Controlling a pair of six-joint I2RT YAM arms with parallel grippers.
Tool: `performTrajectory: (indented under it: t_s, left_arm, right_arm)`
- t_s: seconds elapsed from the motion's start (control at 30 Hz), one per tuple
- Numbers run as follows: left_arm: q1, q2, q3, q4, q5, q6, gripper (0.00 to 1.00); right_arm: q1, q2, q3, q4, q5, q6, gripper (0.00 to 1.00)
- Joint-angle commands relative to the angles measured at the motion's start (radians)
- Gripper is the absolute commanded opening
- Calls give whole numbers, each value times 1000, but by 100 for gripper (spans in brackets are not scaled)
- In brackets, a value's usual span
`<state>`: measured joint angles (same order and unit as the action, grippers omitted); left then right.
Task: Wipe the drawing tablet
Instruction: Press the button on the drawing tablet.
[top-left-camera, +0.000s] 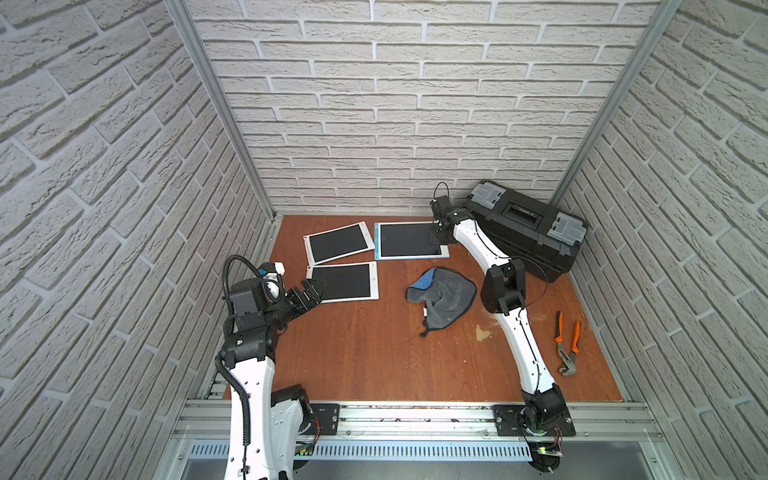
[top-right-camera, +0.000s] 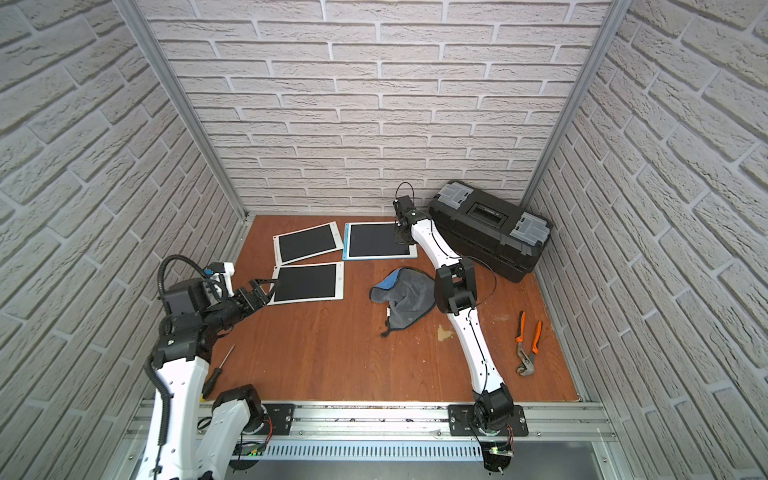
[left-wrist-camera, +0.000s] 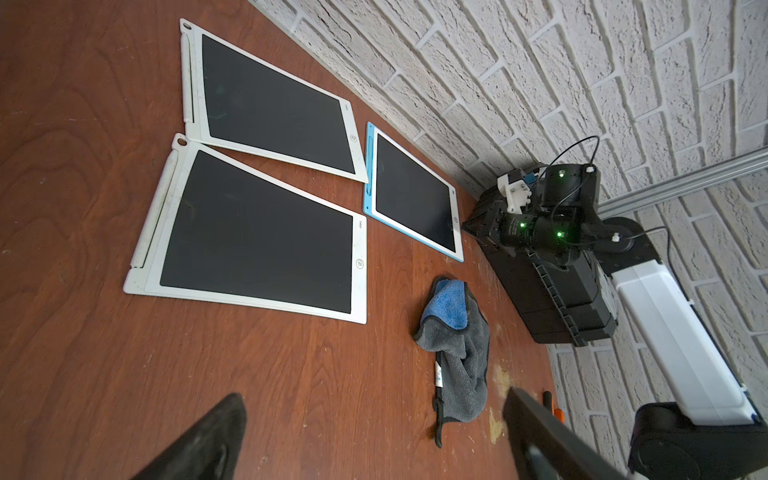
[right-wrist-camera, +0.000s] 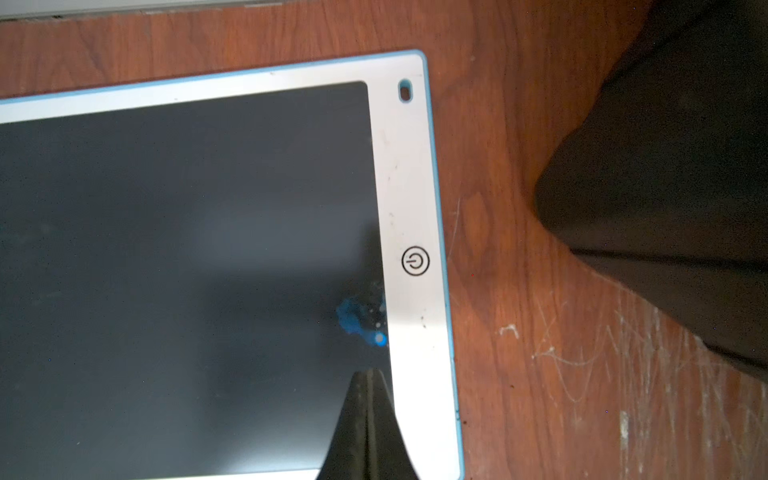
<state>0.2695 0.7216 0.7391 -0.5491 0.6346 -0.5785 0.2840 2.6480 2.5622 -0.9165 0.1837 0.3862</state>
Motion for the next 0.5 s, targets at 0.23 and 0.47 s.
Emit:
performTrajectory:
  t_s: [0.23, 0.47]
  left_arm:
    - [8, -5, -9, 38, 19, 9, 98]
    - [8, -5, -10, 40, 23, 9, 98]
  right_arm:
    - [-11, 59, 87, 99, 109, -81, 2]
    - [-35, 109, 113, 75, 66, -65, 2]
